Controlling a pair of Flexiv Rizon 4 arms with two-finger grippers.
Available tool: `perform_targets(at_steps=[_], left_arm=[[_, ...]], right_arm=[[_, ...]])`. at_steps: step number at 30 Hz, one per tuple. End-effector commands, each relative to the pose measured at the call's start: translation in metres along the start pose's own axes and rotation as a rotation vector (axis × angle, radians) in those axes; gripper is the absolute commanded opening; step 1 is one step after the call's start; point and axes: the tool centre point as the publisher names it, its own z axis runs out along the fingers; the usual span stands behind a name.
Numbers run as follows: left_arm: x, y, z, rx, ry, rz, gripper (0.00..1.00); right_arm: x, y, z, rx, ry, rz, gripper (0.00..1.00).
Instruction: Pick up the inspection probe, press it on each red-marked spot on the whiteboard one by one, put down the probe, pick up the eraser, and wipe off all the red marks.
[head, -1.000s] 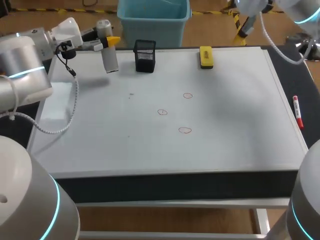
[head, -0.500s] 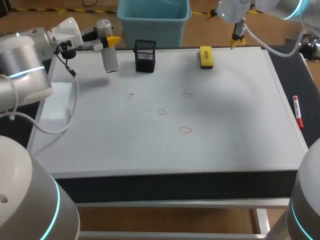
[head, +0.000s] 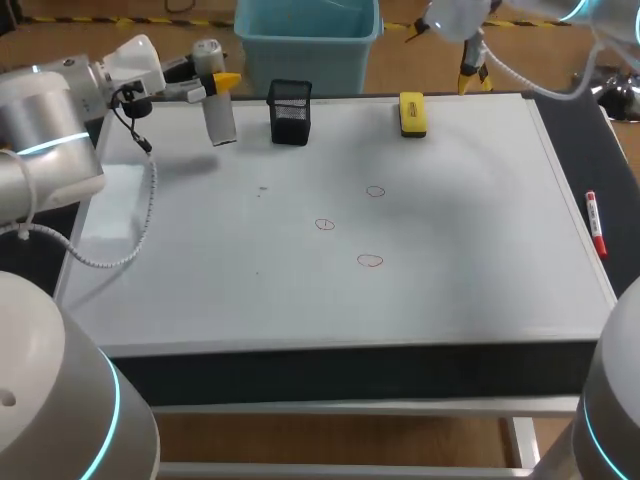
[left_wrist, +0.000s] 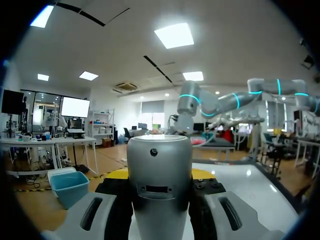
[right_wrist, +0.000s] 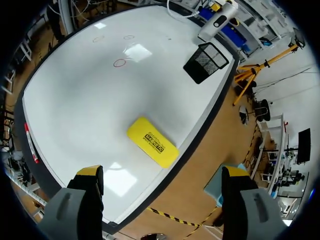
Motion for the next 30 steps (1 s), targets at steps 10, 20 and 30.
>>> perform_targets(at_steps=[10,20,30], left_arm=[[0.000,0.000,0.000,0.002,-0.002,0.001,0.00],[0.000,0.000,0.000,0.002,-0.002,0.001,0.00],[0.000,0.000,0.000,0.002,-0.002,0.001,0.00]], right_arm=[[0.001,0.008,0.023,0.031,0.255,-0.268,1.00],[0.010,0.016,0.045,0.077,0.324,-0.545,1.00],[0.014,0.007,0.064,0.057,0.342,-0.603,1.00]])
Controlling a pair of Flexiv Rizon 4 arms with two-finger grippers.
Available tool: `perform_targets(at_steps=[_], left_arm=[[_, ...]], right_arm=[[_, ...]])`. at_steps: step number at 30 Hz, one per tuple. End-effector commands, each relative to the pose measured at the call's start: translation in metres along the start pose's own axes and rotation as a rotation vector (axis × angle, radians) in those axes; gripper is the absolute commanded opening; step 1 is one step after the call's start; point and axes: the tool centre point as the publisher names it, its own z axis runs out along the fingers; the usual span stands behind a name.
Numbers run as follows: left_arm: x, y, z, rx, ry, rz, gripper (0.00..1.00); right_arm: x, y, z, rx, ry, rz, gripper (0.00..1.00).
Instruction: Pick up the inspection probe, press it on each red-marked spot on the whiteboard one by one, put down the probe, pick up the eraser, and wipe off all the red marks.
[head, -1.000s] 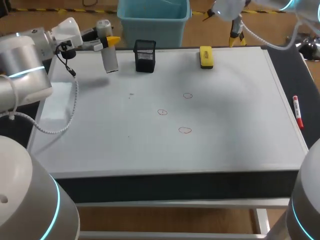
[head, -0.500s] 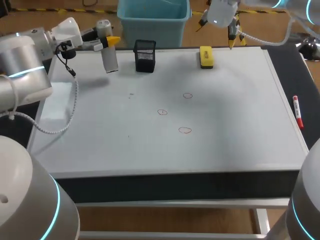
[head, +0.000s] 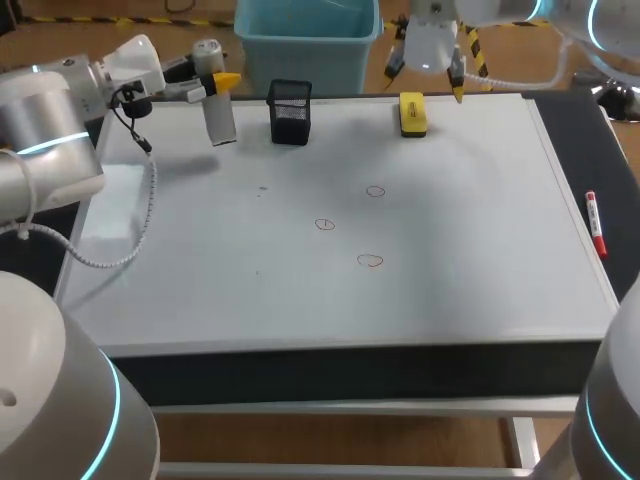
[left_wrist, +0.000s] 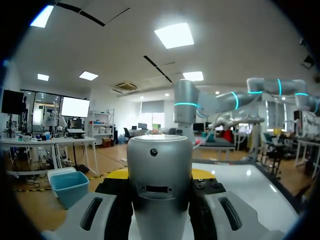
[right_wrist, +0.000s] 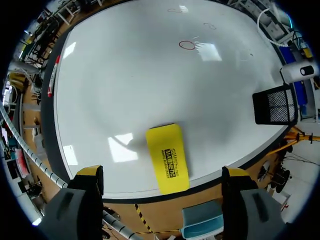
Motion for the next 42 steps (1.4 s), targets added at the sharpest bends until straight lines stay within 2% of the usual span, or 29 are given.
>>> perform_targets(at_steps=[1,18,35,36,38,39,40,42], left_arm=[[0.000,0.000,0.001,0.002,-0.002,0.001,0.00],[0.000,0.000,0.001,0.002,-0.002,0.001,0.00],[0.000,0.000,0.001,0.002,-0.002,0.001,0.00],[0.000,0.000,0.001,0.002,-0.002,0.001,0.00],[0.000,0.000,0.001,0.002,-0.002,0.001,0.00],[0.000,0.000,0.001,0.002,-0.002,0.001,0.00],[0.000,0.000,0.001,0.002,-0.002,0.001,0.00],[0.000,0.000,0.001,0.002,-0.002,0.001,0.00]], right_arm=[[-0.002,-0.010,0.009,-0.028,0.027,-0.016,1.00],[-0.004,-0.007,0.032,-0.042,-0.012,-0.133,1.00],[-0.003,-0.004,0.041,-0.054,0.019,-0.177,1.00],[-0.003,-0.004,0.041,-0.054,0.018,-0.177,0.87],[-0.003,-0.006,0.042,-0.055,0.017,-0.177,0.44],[-0.003,-0.006,0.042,-0.055,0.017,-0.177,0.35],[-0.003,-0.006,0.042,-0.055,0.015,-0.182,0.04],[-0.004,-0.005,0.042,-0.054,0.014,-0.191,0.00]])
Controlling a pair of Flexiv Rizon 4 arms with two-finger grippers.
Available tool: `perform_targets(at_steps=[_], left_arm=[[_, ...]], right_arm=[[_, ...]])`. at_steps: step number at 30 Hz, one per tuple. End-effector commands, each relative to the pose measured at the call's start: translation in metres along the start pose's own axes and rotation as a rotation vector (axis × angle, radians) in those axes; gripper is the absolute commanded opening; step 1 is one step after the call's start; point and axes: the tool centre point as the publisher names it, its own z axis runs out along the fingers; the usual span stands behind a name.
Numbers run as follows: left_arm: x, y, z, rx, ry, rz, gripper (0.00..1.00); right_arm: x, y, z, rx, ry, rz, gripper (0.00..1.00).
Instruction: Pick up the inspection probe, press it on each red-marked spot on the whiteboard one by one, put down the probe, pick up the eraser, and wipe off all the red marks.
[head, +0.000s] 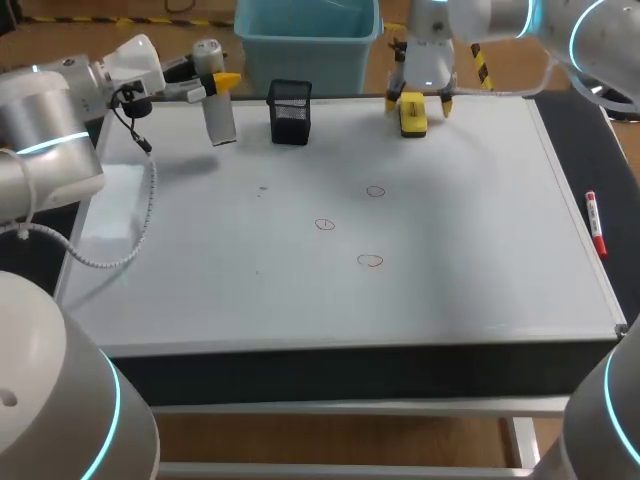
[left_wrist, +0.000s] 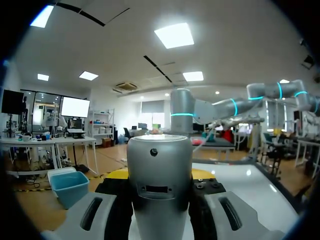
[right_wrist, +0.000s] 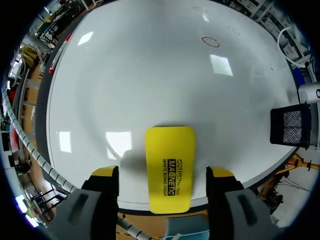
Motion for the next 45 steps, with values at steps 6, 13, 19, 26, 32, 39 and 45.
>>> perform_targets(at_steps=[6,13,19,26,32,39,45], left_arm=[[0.000,0.000,0.001,0.002,-0.002,0.001,0.00],[0.000,0.000,0.001,0.002,-0.002,0.001,0.00],[0.000,0.000,0.001,0.002,-0.002,0.001,0.00],[0.000,0.000,0.001,0.002,-0.002,0.001,0.00],[0.000,0.000,0.001,0.002,-0.002,0.001,0.00],[0.000,0.000,0.001,0.002,-0.002,0.001,0.00],[0.000,0.000,0.001,0.002,-0.002,0.001,0.00]], right_arm=[[-0.002,-0.003,-0.005,0.003,0.002,0.005,0.00],[0.001,0.007,-0.022,0.022,-0.004,0.041,0.00],[0.015,0.018,-0.034,0.039,0.003,0.108,0.00],[0.044,0.033,-0.044,0.058,-0.005,0.211,0.00],[0.069,0.048,-0.048,0.065,-0.014,0.287,0.00],[0.090,0.072,-0.050,0.068,-0.020,0.365,0.00],[0.110,0.093,-0.050,0.065,-0.026,0.417,0.00]])
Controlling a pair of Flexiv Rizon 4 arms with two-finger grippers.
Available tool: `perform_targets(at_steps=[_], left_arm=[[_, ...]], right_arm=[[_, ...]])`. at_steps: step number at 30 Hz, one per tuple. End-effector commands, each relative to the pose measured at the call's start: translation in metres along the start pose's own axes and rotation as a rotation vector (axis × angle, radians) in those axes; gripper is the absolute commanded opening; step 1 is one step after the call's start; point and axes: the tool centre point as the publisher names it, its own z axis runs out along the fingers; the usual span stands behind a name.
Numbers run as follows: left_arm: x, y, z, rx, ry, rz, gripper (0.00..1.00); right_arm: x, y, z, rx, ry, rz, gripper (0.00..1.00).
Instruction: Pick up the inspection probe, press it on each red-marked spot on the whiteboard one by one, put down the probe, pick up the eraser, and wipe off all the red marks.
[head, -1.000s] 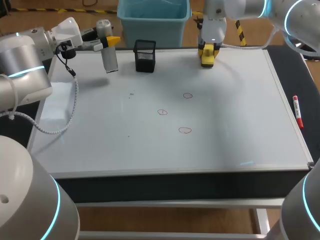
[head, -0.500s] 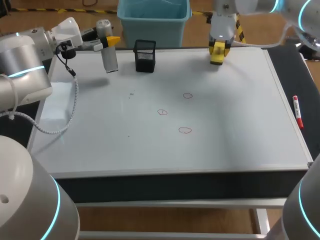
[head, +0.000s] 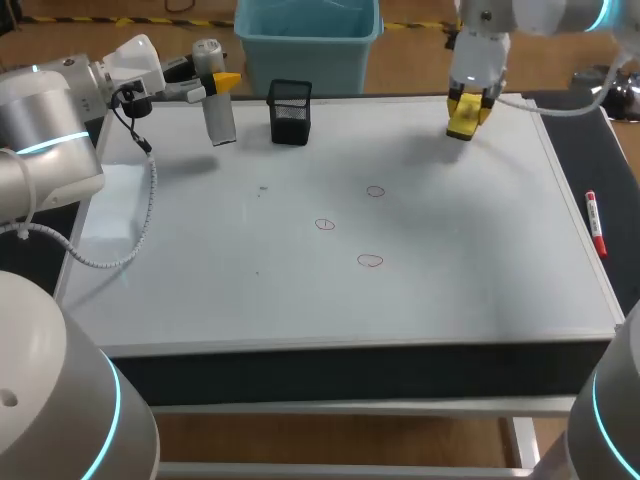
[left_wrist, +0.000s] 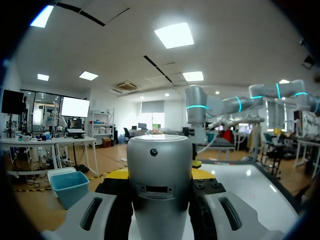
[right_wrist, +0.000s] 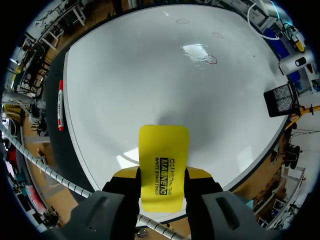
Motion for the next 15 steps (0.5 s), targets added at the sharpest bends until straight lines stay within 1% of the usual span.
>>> perform_targets(at_steps=[1,8,15], left_arm=[[0.000,0.000,0.001,0.002,-0.002,0.001,0.00],[0.000,0.000,0.001,0.002,-0.002,0.001,0.00],[0.000,0.000,0.001,0.002,-0.002,0.001,0.00]], right_arm=[[0.030,0.018,-0.007,0.093,-0.017,0.021,0.00],[0.057,0.027,-0.005,0.093,-0.010,0.076,0.00],[0.069,0.035,-0.004,0.096,-0.014,0.118,0.00]])
